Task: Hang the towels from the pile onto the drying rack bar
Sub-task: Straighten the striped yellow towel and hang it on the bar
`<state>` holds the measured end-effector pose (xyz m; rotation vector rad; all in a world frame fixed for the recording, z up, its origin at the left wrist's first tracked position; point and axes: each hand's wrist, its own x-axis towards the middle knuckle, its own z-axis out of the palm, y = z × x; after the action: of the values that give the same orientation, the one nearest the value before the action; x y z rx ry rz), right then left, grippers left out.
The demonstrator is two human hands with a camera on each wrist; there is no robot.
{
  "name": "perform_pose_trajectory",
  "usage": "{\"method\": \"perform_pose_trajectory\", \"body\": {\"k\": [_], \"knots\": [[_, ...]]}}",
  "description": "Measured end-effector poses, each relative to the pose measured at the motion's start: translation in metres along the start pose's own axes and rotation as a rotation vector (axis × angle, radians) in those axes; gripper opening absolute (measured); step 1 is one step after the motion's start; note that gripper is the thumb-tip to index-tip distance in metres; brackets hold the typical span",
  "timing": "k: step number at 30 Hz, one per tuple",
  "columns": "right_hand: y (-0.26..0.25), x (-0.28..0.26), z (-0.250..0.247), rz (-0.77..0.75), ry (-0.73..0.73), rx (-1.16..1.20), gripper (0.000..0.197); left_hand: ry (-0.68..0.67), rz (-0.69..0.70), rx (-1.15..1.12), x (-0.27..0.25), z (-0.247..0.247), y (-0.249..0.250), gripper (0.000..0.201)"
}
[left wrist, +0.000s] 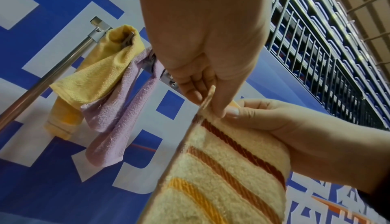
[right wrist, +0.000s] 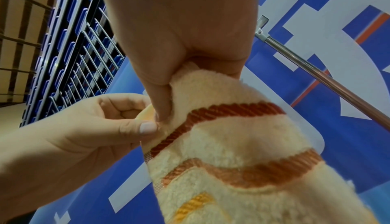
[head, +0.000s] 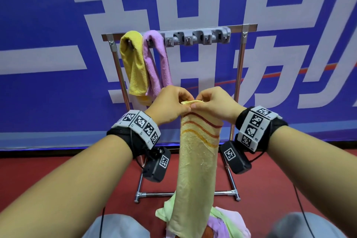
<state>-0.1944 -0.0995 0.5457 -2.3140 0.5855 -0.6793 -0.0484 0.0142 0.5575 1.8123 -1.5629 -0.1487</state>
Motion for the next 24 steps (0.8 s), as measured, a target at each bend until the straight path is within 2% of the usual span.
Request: {"method": "perform_pose_trajectory", "body": {"k": [11,15,18,21,24], "knots": [[0.031,-0.004,-0.01,0.076,-0.236,-0.469,0.025,0.077,-0.09,0.114,0.002,-0.011,-0.022,0.022],[0.034,-0.005,-0.015,-0.057,-0.12,-0.696,0.016,0.109,-0.105,0.161,0.001,-0.013,-0.027,0.026],[0.036,-0.002,-0.017,-0.125,-0.023,-0.744,0.018,0.118,-0.106,0.159,0.0,-0.015,-0.025,0.025],[0.041,0.001,-0.02,-0.093,0.007,-0.745,0.02,0.114,-0.108,0.125,0.0,-0.021,-0.025,0.026],[0.042,0.002,-0.021,-0.05,-0.035,-0.651,0.017,0.097,-0.093,0.113,-0.001,-0.024,-0.024,0.022]]}}
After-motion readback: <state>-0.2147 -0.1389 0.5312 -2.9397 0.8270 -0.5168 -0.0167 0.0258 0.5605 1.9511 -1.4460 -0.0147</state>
